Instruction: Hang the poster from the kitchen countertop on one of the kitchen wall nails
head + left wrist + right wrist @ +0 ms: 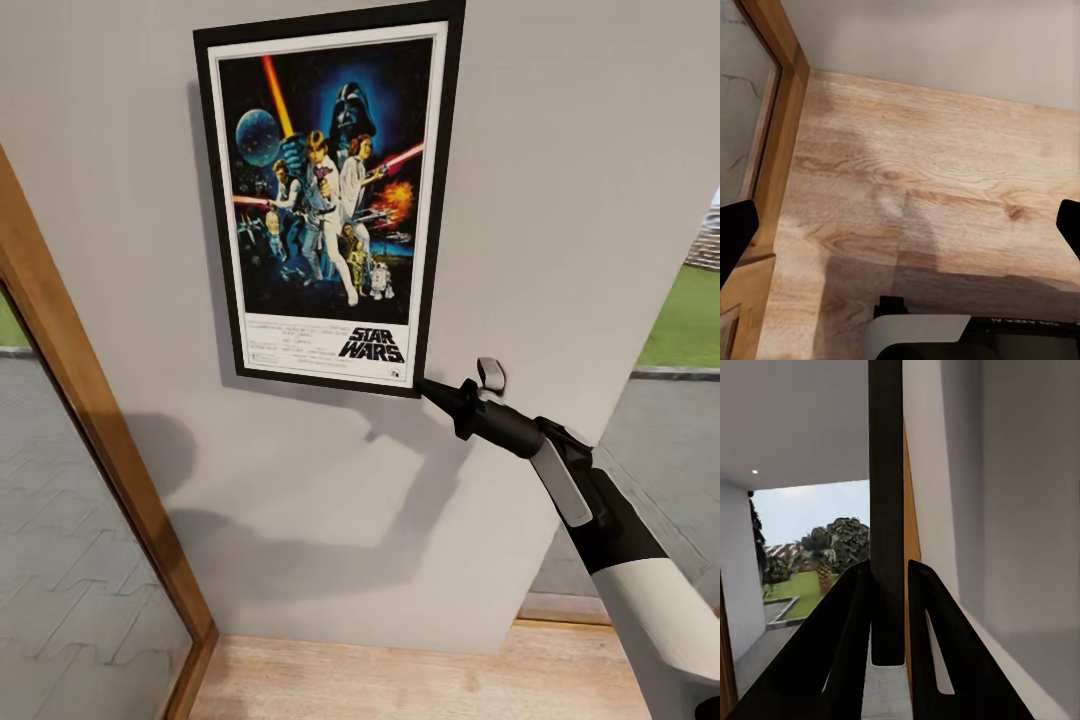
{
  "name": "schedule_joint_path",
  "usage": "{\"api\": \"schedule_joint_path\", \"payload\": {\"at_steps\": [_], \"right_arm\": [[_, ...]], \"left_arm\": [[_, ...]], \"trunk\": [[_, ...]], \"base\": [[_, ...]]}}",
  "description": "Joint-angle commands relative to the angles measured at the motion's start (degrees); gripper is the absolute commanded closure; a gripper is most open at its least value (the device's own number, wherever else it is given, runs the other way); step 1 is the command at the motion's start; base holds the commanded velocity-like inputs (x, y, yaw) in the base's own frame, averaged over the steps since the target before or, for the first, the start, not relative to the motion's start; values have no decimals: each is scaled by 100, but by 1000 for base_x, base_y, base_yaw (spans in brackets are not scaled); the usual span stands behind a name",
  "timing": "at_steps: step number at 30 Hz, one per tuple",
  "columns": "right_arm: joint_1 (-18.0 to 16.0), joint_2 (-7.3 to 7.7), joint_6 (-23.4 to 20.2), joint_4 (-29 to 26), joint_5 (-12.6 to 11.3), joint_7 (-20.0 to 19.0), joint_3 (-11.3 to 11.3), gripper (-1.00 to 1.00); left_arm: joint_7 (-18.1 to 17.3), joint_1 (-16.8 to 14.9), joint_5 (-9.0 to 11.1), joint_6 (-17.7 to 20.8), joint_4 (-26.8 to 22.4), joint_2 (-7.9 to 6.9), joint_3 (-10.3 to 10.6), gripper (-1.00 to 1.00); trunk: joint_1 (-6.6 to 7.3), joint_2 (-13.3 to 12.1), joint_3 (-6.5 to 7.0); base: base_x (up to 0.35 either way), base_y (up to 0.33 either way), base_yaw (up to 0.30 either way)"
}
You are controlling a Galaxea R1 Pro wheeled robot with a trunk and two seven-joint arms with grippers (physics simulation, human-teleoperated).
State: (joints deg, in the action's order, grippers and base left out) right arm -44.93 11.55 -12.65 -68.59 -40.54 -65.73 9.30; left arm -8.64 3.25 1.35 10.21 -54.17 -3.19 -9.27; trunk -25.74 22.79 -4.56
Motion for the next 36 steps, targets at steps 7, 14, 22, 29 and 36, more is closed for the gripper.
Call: {"api": "schedule_joint_path", "payload": {"at_steps": [7, 14, 22, 29, 36], "right_arm": [[-7, 6, -80, 3, -73, -28, 11, 100], [-7, 6, -80, 3, -75, -28, 13, 100], [-7, 6, -80, -5, -70, -28, 10, 100], [-7, 6, -80, -2, -68, -28, 11, 100], [-7, 6, -83, 2, -68, -26, 10, 100]], "left_arm": [[-32, 0, 14, 42, -21, 2, -13, -100], [-32, 0, 14, 42, -23, 2, -13, -100], [-32, 0, 14, 42, -19, 2, -13, -100], [-32, 0, 14, 42, -16, 2, -13, -100], [-32, 0, 14, 42, -16, 2, -13, -100]], "trunk": [[-4, 13, -12], [-4, 13, -12], [-4, 13, -12], [-4, 13, -12], [-4, 13, -12]], "base": [[0, 11, 0], [0, 1, 0], [0, 0, 0], [0, 0, 0], [0, 0, 0]]}}
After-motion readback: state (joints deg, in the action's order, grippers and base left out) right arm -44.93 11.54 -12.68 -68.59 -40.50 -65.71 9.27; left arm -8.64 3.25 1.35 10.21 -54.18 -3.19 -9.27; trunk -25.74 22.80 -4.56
